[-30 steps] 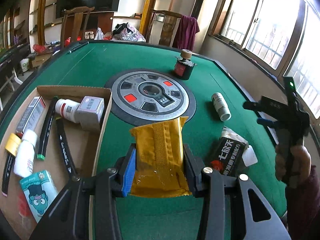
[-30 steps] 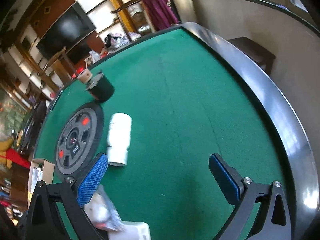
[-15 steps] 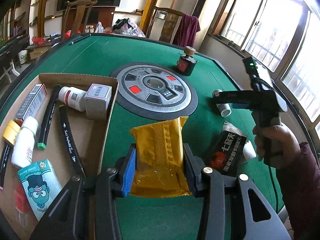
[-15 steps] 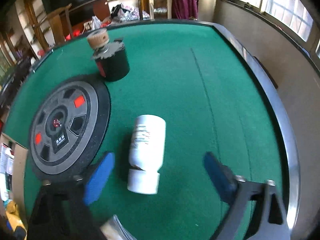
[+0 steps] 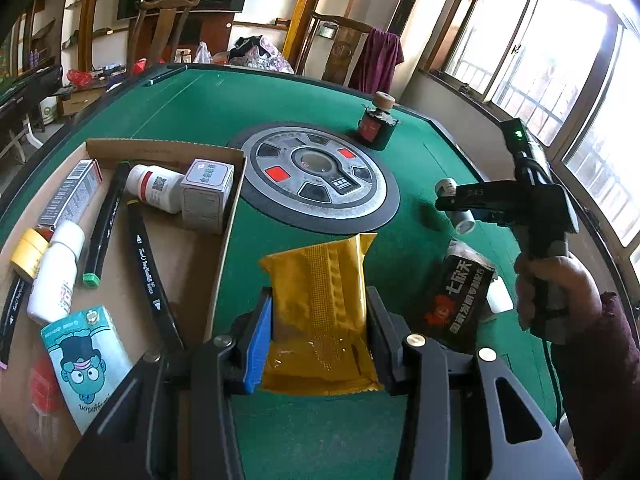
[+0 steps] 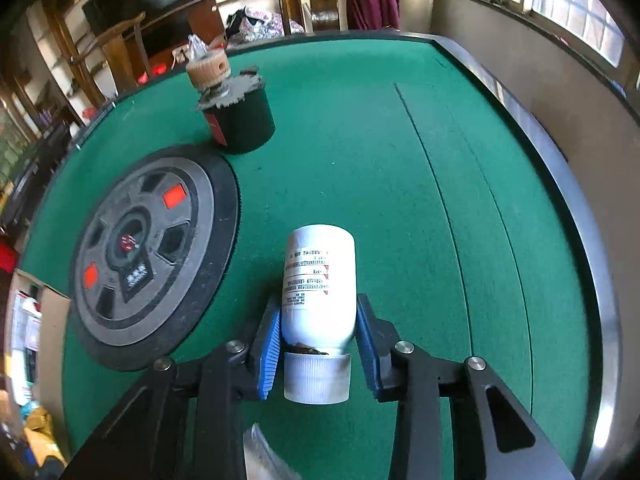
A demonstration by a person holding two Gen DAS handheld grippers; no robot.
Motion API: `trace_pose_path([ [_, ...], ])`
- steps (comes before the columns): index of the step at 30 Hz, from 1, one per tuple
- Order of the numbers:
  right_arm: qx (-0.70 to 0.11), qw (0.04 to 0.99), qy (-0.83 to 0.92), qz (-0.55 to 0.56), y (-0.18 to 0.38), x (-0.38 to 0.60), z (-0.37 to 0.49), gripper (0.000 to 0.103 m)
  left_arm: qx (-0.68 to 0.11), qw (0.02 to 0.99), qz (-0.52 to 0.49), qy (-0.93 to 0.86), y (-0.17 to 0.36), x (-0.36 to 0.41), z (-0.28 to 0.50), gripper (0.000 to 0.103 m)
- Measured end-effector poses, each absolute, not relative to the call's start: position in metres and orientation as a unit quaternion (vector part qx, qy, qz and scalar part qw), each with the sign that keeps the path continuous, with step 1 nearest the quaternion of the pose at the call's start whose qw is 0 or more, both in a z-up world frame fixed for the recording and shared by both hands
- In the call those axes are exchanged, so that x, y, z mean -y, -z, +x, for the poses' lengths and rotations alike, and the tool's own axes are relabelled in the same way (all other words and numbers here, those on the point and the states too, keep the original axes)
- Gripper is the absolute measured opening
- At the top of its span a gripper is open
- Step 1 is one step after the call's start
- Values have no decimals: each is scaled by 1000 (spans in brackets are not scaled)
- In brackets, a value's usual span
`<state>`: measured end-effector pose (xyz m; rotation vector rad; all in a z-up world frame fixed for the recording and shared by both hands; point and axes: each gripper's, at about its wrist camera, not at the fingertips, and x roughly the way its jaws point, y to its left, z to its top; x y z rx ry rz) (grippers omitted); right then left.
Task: Organize objects
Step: 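Grasp the white plastic bottle with right tool while left tool holds the envelope, then carry the envelope with left tool while right tool carries the bottle into the tray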
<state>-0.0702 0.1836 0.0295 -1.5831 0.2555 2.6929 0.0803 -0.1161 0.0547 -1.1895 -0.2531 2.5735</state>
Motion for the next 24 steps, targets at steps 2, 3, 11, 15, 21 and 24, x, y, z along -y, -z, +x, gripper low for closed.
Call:
trace_pose_path([
  [2,-94,-5,-861,-500,-34,-185,-61,37,86,148,-411,-896,-57,115,84,42],
  [3,-97,-7,-862,-498,-36,-181,-59,37,85,149,-410,-896,-57,115,86,42],
  [11,-109,-33,-872,-477,-54,-174,-25,37,77,157,-397,-901,-68,111,105,42],
  [15,-117,-50,-873,-470,-66,-167,-12,37,74,161,-390,-904,-74,112,117,42],
  [21,-120,-85,-874,-462,-82,-144,9,37,72,162,-383,-907,-82,119,133,42],
  [24,-119,-104,-875,-457,-89,-130,17,38,74,157,-379,-909,-84,128,140,42],
])
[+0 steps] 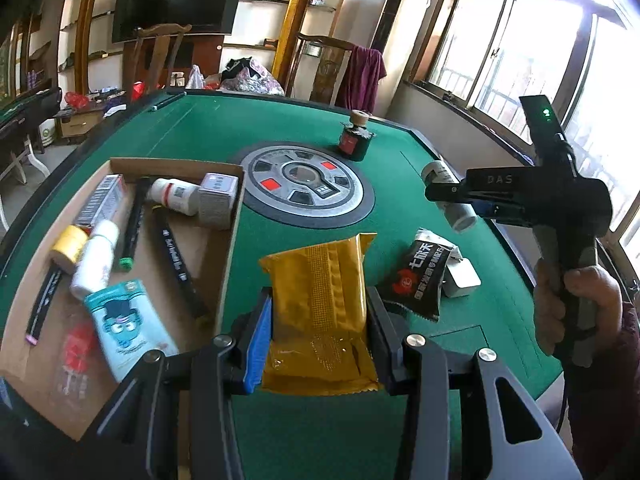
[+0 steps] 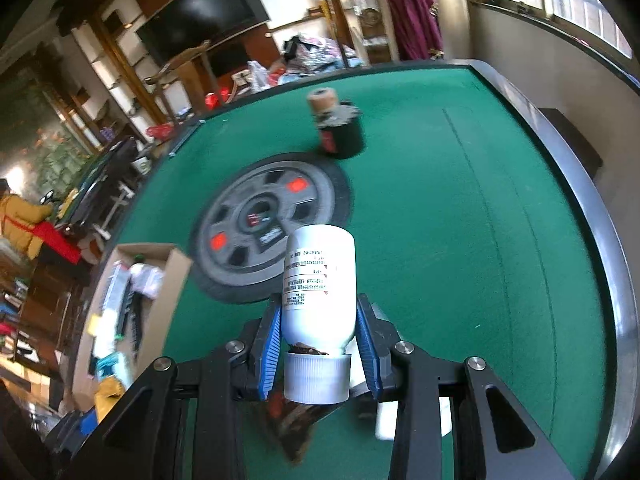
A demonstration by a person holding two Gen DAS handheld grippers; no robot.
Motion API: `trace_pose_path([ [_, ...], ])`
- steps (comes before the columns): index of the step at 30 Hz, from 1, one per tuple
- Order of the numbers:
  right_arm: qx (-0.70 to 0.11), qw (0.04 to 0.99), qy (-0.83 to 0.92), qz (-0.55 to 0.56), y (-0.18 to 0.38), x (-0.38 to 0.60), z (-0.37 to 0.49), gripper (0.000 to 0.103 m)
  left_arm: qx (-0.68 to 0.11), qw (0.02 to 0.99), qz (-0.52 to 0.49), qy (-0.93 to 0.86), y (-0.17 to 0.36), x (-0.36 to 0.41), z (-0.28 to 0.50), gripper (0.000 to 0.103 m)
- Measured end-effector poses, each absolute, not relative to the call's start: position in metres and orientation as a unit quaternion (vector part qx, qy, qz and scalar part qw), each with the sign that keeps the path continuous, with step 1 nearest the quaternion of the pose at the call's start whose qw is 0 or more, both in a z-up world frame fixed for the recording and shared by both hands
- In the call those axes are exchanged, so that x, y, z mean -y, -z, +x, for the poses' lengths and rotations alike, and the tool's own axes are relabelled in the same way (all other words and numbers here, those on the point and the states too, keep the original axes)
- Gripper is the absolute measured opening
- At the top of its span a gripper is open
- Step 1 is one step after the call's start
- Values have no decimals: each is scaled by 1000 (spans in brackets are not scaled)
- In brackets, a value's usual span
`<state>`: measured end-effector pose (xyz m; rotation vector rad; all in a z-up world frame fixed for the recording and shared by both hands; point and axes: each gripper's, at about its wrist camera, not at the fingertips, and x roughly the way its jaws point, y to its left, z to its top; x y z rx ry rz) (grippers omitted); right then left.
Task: Organize objects
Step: 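Carry the envelope with left tool while right tool carries the bottle into the tray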
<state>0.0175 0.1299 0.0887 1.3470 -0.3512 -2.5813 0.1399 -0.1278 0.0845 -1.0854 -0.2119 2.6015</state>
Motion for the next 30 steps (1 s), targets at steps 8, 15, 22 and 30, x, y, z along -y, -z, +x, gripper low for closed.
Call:
trace_pose_path([
  [8,113,154,870,454,-97,-80,34,38,90,120,-369,-917,-90,174,158,42],
  [15,98,195,861,459,-98,-32,43,38,123,60,-361,-923,-93,237,165,42],
  [22,83,223,853,464,-98,8,47,38,134,26,-353,-926,-97,278,167,42],
  [30,75,244,840,479,-88,40,45,38,112,-1,-372,-922,-83,301,153,42],
])
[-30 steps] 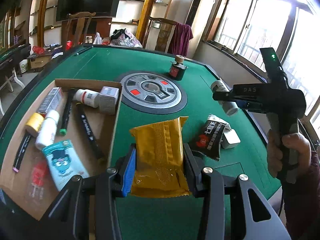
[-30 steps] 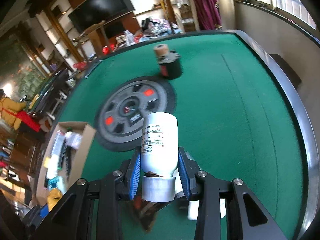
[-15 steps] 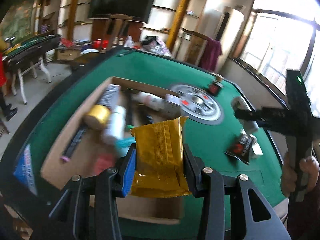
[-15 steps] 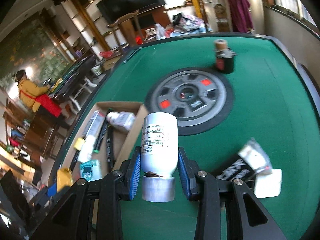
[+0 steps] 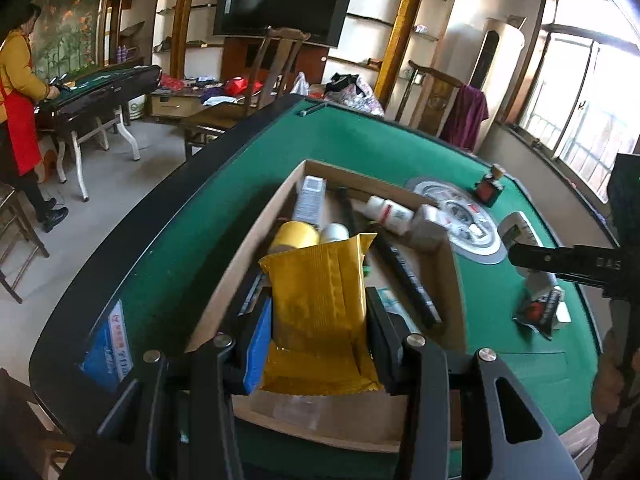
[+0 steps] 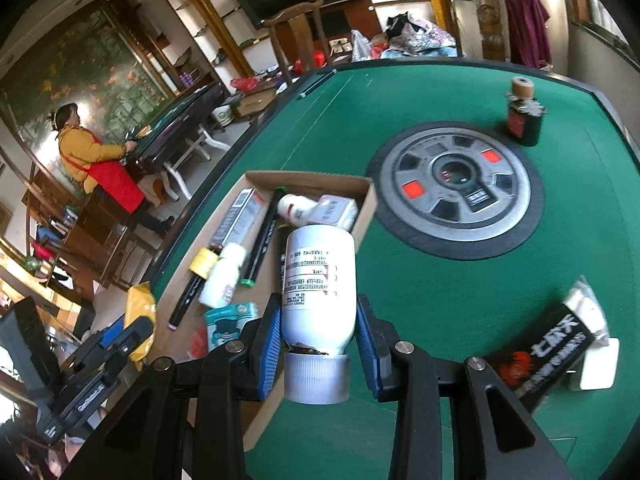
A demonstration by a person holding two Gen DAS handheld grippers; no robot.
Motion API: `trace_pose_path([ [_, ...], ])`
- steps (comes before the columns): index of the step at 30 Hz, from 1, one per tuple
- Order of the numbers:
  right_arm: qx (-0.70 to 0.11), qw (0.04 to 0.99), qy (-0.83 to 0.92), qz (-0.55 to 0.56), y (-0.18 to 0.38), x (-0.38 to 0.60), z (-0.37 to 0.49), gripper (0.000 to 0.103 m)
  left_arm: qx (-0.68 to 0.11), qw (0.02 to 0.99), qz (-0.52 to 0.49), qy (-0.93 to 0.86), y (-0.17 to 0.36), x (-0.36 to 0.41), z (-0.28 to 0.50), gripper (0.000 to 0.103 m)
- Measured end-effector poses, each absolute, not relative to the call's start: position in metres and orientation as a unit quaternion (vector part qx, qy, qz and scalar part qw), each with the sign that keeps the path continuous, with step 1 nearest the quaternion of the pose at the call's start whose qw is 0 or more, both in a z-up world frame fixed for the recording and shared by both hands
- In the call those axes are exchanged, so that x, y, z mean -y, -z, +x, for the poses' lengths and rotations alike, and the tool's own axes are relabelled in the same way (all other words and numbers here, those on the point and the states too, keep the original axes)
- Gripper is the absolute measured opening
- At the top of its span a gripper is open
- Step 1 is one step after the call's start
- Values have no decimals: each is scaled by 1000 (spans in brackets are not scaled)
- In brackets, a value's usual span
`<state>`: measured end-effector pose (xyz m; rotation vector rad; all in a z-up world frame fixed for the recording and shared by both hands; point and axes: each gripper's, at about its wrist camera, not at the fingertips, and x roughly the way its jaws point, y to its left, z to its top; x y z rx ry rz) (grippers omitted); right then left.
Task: Organize objects
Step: 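Carry the envelope with left tool while right tool carries the bottle into the tray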
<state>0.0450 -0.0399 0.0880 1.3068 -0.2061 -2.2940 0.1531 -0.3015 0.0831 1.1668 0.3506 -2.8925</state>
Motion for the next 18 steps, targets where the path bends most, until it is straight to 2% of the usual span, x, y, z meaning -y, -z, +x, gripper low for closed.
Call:
trace_pose_path([
  [18,52,273,797,537,-38,137,19,38,-80,26,410,908,-43,325,120,42],
])
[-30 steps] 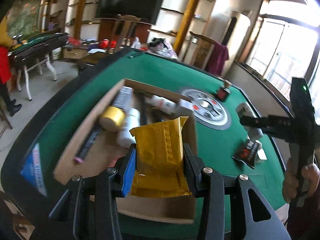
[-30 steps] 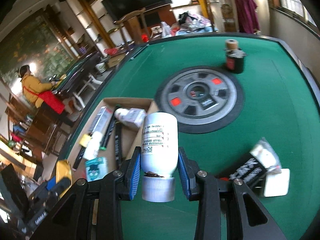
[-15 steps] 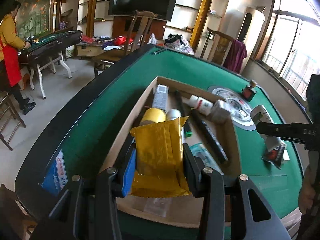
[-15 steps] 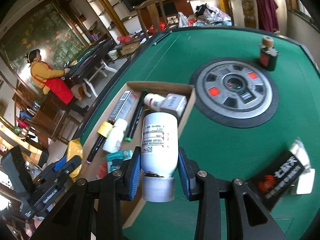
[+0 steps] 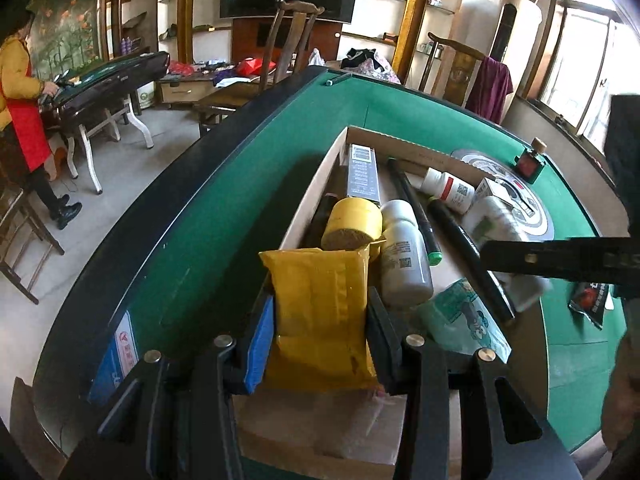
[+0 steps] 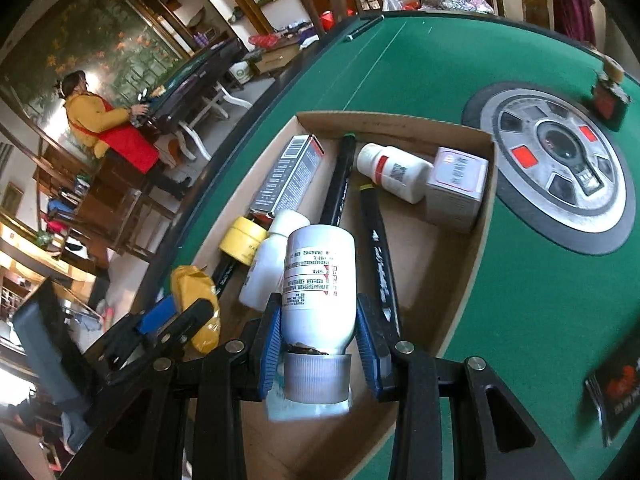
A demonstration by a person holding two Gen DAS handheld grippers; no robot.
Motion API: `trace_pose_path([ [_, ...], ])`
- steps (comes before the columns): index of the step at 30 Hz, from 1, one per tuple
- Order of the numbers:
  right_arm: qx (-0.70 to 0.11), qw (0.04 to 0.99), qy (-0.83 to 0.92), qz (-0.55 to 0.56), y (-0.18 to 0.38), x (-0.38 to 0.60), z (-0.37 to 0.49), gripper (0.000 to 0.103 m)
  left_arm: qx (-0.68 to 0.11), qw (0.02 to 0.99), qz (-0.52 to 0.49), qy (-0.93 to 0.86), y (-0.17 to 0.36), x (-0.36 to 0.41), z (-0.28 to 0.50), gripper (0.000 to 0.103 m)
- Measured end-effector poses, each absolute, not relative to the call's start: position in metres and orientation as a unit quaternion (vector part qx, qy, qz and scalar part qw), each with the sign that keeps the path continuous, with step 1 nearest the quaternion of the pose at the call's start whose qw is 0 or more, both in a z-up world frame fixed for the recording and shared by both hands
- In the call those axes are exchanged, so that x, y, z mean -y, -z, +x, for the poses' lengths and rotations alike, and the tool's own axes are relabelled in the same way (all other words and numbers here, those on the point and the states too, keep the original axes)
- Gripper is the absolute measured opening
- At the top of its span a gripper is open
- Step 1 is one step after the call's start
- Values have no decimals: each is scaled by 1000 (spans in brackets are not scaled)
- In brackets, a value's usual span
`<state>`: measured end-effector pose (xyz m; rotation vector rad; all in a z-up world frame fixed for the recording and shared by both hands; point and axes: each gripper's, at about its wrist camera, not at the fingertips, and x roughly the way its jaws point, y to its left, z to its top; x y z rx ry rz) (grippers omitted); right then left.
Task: Organize objects
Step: 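Carry the envelope with left tool while right tool carries the bottle into the tray, then open the left tool to drop the envelope while right tool releases the bottle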
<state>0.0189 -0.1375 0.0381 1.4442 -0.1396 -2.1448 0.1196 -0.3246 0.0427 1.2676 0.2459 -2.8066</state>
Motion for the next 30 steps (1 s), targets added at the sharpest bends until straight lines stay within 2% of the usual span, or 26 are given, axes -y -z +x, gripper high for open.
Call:
trace_pose_path([
  [11,20,229,805,547,-16,152,2,38,-55,30,405,912,-39,319,119,43],
  [19,-10,216,819,532,-20,157,2,40,-76,35,412,907,-39,324,130,44],
  [22,-18,212,824,525,-21,159,3,40,-93,31,412,906,-42,325,137,54],
  [25,-15,211,825,524,-21,158,4,40,-94,37,401,911,-51,323,146,67],
  [27,-12,211,825,525,-22,157,4,40,-86,50,385,918,-59,321,153,81],
  [30,4,217,827,519,-26,152,6,44,-78,66,362,927,-75,319,164,85],
])
